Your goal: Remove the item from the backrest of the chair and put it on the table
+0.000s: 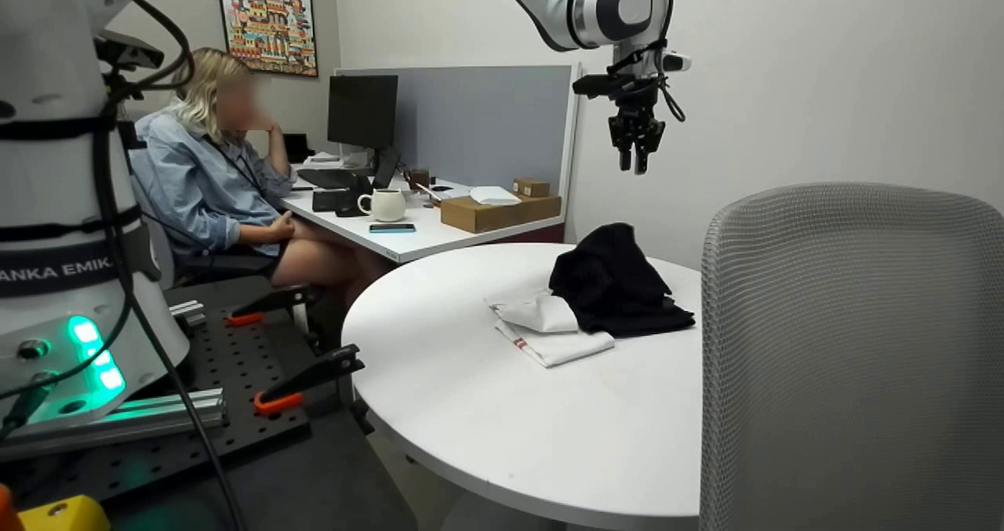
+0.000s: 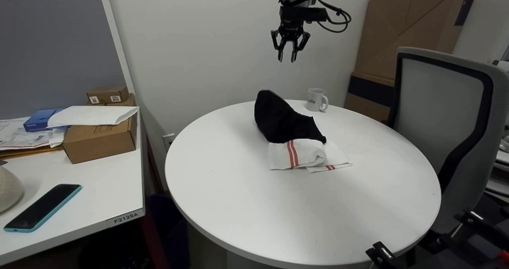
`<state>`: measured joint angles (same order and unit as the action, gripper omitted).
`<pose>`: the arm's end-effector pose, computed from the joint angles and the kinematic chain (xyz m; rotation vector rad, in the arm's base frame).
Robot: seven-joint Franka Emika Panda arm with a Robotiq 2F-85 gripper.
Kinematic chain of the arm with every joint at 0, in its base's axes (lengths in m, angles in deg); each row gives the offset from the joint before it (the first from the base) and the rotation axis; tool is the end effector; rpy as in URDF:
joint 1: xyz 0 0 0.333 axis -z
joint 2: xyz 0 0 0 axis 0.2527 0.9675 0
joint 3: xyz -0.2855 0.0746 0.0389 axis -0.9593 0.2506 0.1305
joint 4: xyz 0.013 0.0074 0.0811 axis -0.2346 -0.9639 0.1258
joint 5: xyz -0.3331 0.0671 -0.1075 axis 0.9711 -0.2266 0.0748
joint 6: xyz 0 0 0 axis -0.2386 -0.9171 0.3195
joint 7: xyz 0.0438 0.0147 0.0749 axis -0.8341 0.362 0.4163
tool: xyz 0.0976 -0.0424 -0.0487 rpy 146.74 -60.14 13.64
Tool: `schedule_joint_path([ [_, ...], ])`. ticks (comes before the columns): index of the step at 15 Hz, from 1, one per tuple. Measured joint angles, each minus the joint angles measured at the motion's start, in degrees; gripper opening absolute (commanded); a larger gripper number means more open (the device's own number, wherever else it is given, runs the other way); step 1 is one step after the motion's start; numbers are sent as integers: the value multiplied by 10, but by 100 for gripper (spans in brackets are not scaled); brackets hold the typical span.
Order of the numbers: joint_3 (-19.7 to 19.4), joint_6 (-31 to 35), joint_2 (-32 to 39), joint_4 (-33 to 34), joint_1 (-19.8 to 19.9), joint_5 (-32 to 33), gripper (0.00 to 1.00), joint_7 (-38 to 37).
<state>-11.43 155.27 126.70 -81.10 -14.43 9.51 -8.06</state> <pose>0.7257 -0.0389 0.3300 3.0927 -0.4068 0.3118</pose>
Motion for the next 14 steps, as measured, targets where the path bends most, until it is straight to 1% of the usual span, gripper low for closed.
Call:
schedule_joint_path([
  [1, 0, 5, 2, 0, -2, 1, 84, 0],
  [2, 1, 11, 2, 0, -4, 1, 93, 1],
  [3, 3, 19, 2, 0, -4, 1, 99, 2],
  [6, 7, 48, -6, -6, -4, 1, 100, 14],
  [8, 13, 68, -22, -24, 2, -2, 100, 34],
  [10, 28, 73, -53, -64, 18, -11, 100, 76],
  [14, 48, 72, -133, -175, 63, -31, 100, 175],
])
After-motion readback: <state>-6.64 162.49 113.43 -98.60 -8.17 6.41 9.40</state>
